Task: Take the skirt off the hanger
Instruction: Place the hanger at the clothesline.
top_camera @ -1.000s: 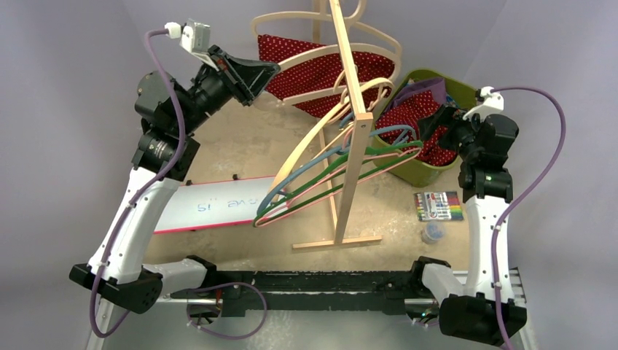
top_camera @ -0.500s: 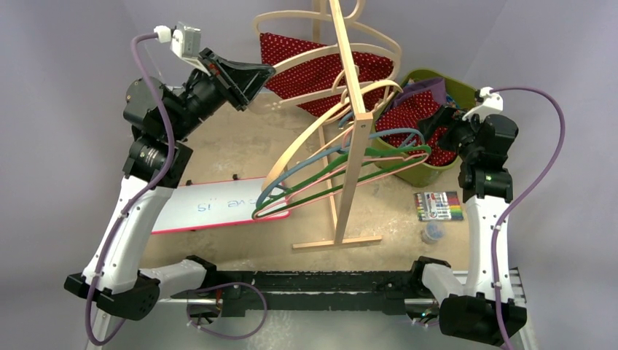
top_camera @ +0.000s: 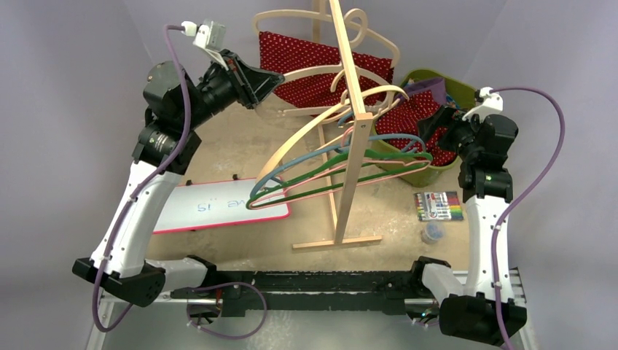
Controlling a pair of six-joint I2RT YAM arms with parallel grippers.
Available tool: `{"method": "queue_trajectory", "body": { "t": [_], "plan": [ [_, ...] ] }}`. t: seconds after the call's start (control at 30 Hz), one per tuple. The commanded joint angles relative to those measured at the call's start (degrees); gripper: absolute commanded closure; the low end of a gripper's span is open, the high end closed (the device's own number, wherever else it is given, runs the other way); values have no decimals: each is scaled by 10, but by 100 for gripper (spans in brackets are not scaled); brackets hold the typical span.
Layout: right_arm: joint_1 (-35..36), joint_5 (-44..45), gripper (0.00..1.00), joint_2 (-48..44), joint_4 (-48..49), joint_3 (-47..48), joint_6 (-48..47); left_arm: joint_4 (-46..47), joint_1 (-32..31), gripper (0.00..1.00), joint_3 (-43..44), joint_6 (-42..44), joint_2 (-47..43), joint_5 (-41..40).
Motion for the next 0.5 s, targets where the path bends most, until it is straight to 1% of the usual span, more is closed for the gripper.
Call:
{"method": "queue_trajectory", "body": {
  "t": [0.0, 0.3, 0.47],
  "plan": [
    [0, -4, 1, 4, 16, 9, -10, 30, -1, 100, 7, 9, -29, 2],
    [0, -2, 1, 4, 16, 9, -10, 32, -1, 100, -6, 15, -51, -15],
    [0, -5, 1, 7, 17, 12, -10, 26, -1, 100, -16, 16, -60, -12]
  ]
}}
